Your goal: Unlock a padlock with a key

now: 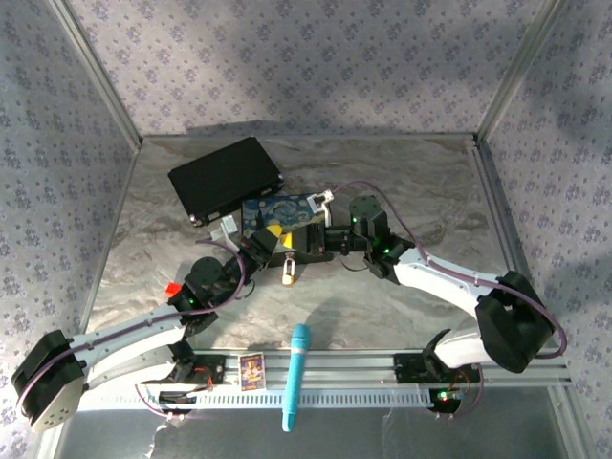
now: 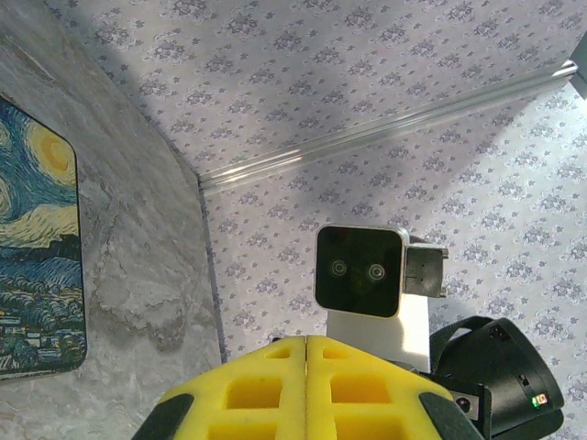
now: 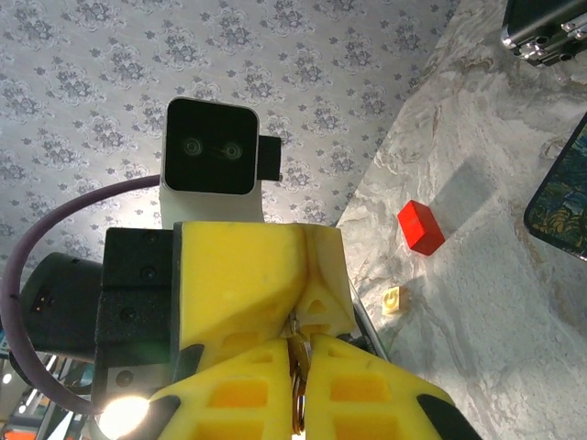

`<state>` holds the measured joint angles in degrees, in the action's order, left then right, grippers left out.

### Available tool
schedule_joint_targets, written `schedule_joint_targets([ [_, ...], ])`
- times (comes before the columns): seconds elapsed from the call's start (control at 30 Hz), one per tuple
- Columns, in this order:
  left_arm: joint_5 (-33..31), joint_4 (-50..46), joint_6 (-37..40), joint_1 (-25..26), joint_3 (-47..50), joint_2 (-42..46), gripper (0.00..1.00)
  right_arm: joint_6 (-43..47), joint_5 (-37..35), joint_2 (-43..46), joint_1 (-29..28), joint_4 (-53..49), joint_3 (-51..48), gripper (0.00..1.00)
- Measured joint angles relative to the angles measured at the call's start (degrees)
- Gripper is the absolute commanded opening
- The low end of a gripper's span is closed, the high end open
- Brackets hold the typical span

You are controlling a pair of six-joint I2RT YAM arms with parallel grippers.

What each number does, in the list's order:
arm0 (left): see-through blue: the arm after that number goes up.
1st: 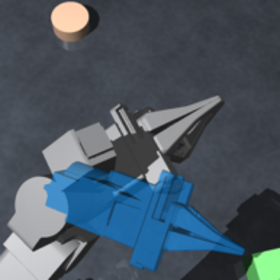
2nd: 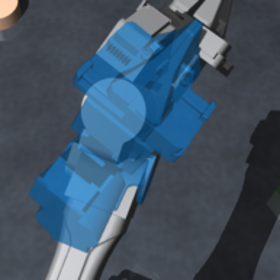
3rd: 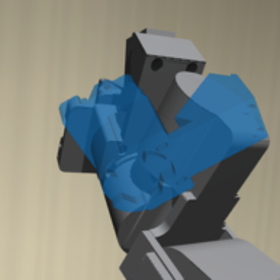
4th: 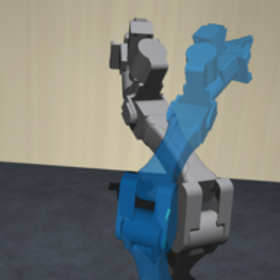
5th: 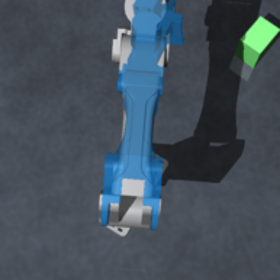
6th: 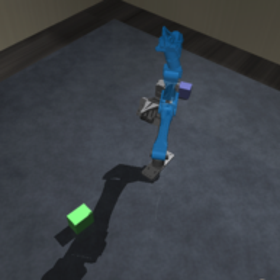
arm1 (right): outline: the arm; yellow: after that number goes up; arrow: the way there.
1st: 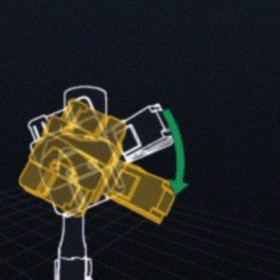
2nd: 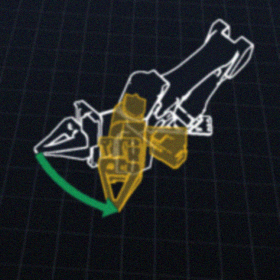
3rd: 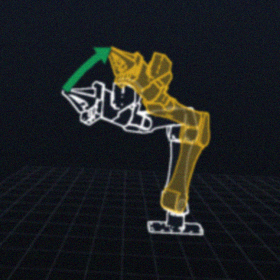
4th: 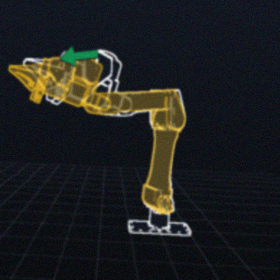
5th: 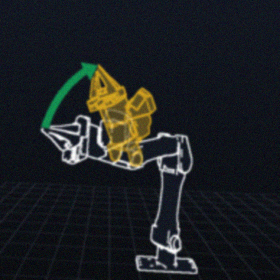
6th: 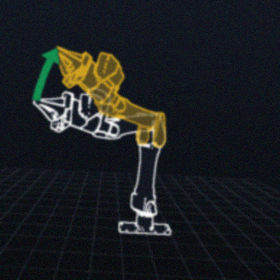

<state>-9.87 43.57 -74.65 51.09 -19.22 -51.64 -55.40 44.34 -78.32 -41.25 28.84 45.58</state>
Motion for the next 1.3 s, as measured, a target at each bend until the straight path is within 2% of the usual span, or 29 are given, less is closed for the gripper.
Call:
schedule_joint_targets([
  [0.13,1.1,-0.6,-0.2,-0.8,0.0,0.2,0.00,0.2,0.1,0.2,0.2,-0.4,-0.2,0.02],
  [0.17,1.8,-1.0,-0.3,-1.1,0.0,0.3,0.04,0.3,0.1,0.3,0.2,-0.5,-0.2,0.01],
  [0.23,3.1,-2.1,-0.6,-1.7,0.0,0.7,0.33,0.7,0.0,0.5,0.2,-1.0,-0.5,0.01],
  [0.3,3.0,-3.5,-0.6,-2.9,-0.1,1.4,0.72,1.2,0.0,1.2,0.5,-2.1,-1.1,0.00],
  [0.37,2.8,-5.1,-0.6,-4.1,-0.1,2.2,0.84,1.8,0.0,2.1,1.0,-3.1,-1.5,0.00],
  [0.47,1.4,-12.8,0.3,-4.6,-1.2,5.2,0.84,3.5,-0.5,3.8,1.8,-6.1,-1.9,0.00],
  [0.53,0.1,-21.2,2.4,-4.6,-4.1,6.8,0.76,5.1,-1.1,5.1,2.3,-8.6,-1.9,0.00],
  [0.57,-0.4,-26.3,3.7,-4.6,-6.6,6.8,0.66,6.2,-1.7,5.9,2.6,-10.6,-1.9,0.00],
  [0.6,-0.9,-30.9,5.5,-4.6,-9.4,6.2,0.62,7.4,-2.6,6.6,2.8,-12.7,-1.9,0.00],
  [0.7,-0.7,-38.2,11.2,-4.7,-14.6,3.0,0.60,11.8,-6.3,8.5,3.0,-20.6,-1.9,0.00],
  [0.77,0.3,-41.6,15.6,-4.7,-15.1,1.0,0.52,14.7,-9.2,9.1,3.0,-25.8,-1.7,0.00],
  [0.83,1.0,-44.5,19.9,-4.7,-14.3,-0.5,0.50,17.1,-11.7,9.2,3.1,-30.3,-1.6,0.00],
  [0.93,2.5,-45.5,25.9,-4.8,-10.4,-1.3,0.49,19.0,-14.1,9.2,3.1,-34.0,-2.0,0.00],
  [1.07,5.3,-41.9,30.8,-4.8,-4.7,-4.1,0.51,19.9,-15.6,9.2,3.1,-34.6,-3.7,0.00],
  [1.17,6.8,-37.6,33.1,-4.8,-3.5,-9.9,0.51,19.9,-16.1,9.0,3.1,-34.7,-4.4,0.00],
  [1.3,9.0,-30.7,35.6,-4.9,-3.5,-18.1,0.56,20.2,-16.3,8.1,3.1,-34.6,-4.5,0.00],
])
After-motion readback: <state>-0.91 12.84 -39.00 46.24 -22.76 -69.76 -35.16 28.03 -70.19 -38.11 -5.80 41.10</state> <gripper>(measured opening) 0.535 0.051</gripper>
